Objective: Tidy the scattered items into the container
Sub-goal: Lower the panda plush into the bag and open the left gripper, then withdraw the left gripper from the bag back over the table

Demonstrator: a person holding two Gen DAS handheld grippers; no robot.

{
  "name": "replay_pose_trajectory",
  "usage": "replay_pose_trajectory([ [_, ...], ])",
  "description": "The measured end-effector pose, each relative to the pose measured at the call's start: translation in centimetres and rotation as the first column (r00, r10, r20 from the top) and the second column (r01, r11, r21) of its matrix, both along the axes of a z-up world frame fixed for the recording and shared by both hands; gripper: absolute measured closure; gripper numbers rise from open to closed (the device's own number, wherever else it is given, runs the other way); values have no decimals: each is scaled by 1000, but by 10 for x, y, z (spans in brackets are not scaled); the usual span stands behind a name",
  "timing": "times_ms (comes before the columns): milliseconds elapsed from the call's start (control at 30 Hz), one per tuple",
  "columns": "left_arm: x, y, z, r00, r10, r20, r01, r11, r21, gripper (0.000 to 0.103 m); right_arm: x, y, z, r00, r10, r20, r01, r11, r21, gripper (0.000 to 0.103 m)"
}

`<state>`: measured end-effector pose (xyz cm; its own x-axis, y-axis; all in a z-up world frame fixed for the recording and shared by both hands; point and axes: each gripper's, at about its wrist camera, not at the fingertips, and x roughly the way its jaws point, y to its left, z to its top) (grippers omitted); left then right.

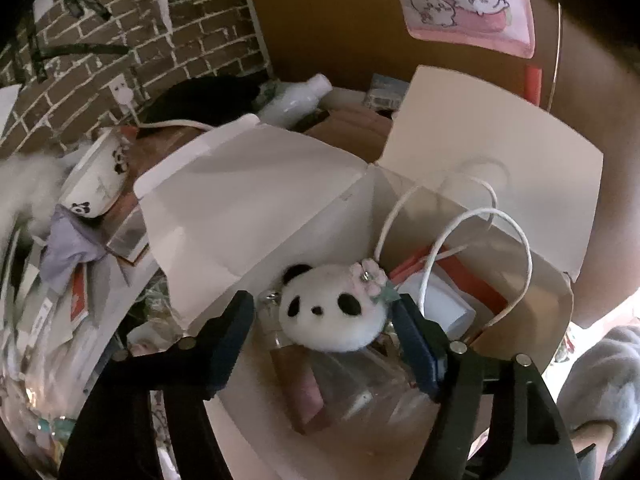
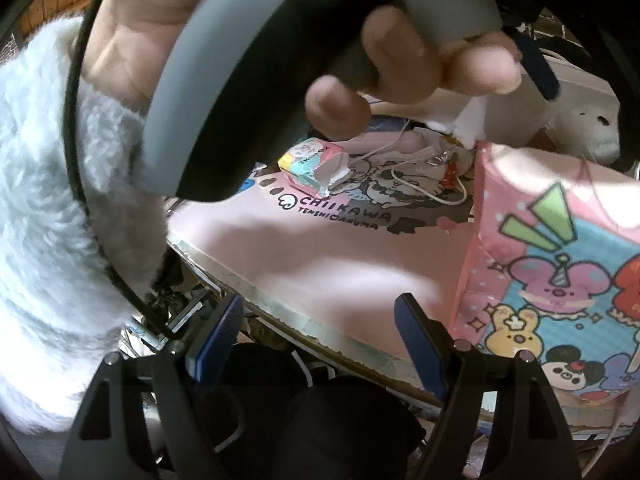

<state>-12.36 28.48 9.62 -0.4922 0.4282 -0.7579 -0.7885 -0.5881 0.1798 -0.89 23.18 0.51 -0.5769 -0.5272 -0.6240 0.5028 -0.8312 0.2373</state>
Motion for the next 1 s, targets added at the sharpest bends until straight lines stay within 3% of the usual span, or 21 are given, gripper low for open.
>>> replay_pose_trajectory([
  [67, 0, -3, 2, 1000, 6, -8, -6, 1000, 4, 23, 0, 1, 0, 1000, 0, 2, 0, 1000, 0, 27],
  [200, 2, -9, 6, 1000, 12, -20, -12, 1000, 7, 23, -2, 2, -1, 1000, -2, 7, 2, 1000, -1, 27],
  [300, 3, -13, 10, 999, 16, -36, -16, 1000, 9, 15, -2, 1, -1, 1000, -1, 8, 1, 1000, 0, 27],
  [600, 11, -37, 31, 998, 37, -58, -32, 997, 73, 11, -4, 0, 0, 1000, -3, 9, 3, 1000, 2, 27],
  [1000, 25, -105, 46, 978, 161, -134, -142, 980, 141, 7, -8, -18, 1, 1000, 4, 7, -5, 1000, 21, 27],
])
